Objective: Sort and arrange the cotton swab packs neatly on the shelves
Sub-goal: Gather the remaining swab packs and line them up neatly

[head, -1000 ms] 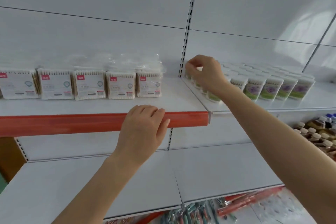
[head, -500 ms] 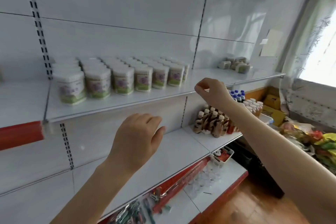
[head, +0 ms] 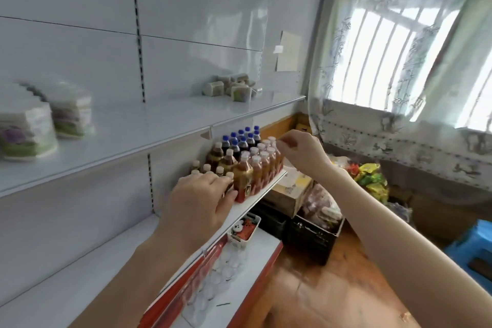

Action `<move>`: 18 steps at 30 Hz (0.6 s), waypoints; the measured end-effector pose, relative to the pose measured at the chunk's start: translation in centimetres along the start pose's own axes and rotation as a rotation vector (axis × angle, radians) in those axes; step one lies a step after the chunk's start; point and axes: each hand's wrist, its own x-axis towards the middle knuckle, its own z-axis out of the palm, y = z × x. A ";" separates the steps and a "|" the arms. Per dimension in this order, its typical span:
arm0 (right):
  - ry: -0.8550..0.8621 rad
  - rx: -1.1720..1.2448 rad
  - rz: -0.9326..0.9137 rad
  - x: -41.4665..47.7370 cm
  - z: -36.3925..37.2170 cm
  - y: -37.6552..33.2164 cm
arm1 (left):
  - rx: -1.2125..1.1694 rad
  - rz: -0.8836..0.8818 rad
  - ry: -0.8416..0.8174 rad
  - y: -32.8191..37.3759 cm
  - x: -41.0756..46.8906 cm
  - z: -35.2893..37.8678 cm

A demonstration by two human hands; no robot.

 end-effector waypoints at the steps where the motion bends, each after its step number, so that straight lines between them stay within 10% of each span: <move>1: 0.006 -0.003 0.002 1.4 0.0 1.6 | -0.015 0.004 -0.007 0.0 1.7 1.9; 18: 0.011 0.017 -0.028 28.0 -0.9 21.8 | -0.015 -0.057 -0.054 -2.8 28.5 24.9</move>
